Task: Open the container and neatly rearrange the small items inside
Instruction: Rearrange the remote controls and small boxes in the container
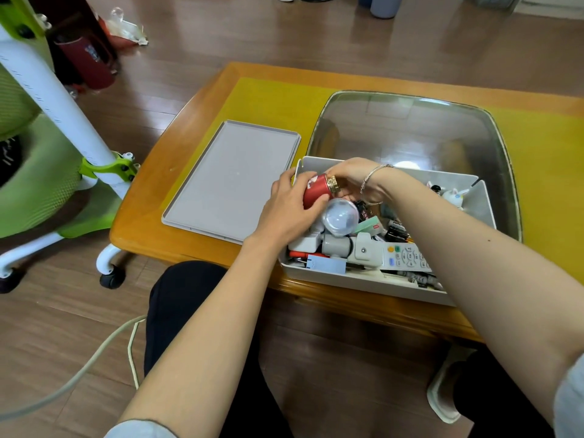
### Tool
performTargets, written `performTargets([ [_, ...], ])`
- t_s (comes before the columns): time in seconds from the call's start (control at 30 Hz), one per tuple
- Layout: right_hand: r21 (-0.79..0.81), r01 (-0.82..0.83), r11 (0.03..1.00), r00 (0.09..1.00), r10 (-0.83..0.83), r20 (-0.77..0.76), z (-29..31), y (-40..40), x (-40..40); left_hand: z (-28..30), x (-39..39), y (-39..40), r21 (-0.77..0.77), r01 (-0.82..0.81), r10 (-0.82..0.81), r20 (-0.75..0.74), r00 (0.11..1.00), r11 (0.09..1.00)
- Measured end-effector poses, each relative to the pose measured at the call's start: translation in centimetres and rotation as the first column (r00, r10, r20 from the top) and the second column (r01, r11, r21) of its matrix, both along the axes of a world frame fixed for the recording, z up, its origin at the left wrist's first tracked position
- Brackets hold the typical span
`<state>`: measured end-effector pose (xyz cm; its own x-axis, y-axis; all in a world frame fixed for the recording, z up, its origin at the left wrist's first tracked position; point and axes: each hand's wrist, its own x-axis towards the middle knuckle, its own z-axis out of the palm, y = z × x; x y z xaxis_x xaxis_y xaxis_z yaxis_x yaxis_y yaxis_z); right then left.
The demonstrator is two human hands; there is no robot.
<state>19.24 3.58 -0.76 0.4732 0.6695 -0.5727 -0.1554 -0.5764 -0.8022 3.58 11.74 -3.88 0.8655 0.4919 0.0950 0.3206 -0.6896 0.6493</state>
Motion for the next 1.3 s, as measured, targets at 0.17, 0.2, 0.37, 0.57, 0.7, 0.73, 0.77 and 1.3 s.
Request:
performTargets([
  [0.17,-0.112,-0.124,0.986,0.959,0.148,0.242,0.3,-0.1,-0.2,-0.3,0.0,-0.1,0.114,0.04,-0.041,0.003,0.999,0.993],
  [0.2,-0.108,-0.132,0.985,0.935,0.16,0.317,0.4,-0.1,-0.4,-0.2,0.0,0.0,0.14,0.048,-0.051,0.013,0.999,0.989],
  [0.37,0.097,-0.078,0.992,0.834,0.011,0.552,0.8,-1.1,-1.5,0.1,-0.2,-0.2,0.23,0.043,-0.06,0.069,0.996,0.972],
  [0.57,0.38,0.011,0.925,0.73,-0.267,0.63,2.7,-5.5,-2.2,0.3,-0.1,-0.4,0.319,-0.006,0.002,0.011,1.0,0.948],
  [0.7,0.507,0.042,0.861,0.747,-0.364,0.557,3.9,-10.8,-2.5,0.6,0.1,-0.9,0.415,-0.091,0.117,-0.036,0.992,0.905],
  [0.73,0.527,0.051,0.849,0.746,-0.383,0.545,4.0,-12.3,-2.6,0.8,0.1,-1.3,0.418,-0.117,0.132,-0.007,0.991,0.901],
  [0.77,0.539,0.06,0.84,0.749,-0.395,0.532,4.0,-13.7,-2.7,1.1,0.1,-1.8,0.416,-0.13,0.125,0.039,0.991,0.9],
  [1.3,0.538,0.135,0.832,0.721,-0.455,0.522,3.6,-21.3,-5.9,5.0,4.5,-12.4,-0.631,0.216,-0.157,0.149,0.976,0.745],
])
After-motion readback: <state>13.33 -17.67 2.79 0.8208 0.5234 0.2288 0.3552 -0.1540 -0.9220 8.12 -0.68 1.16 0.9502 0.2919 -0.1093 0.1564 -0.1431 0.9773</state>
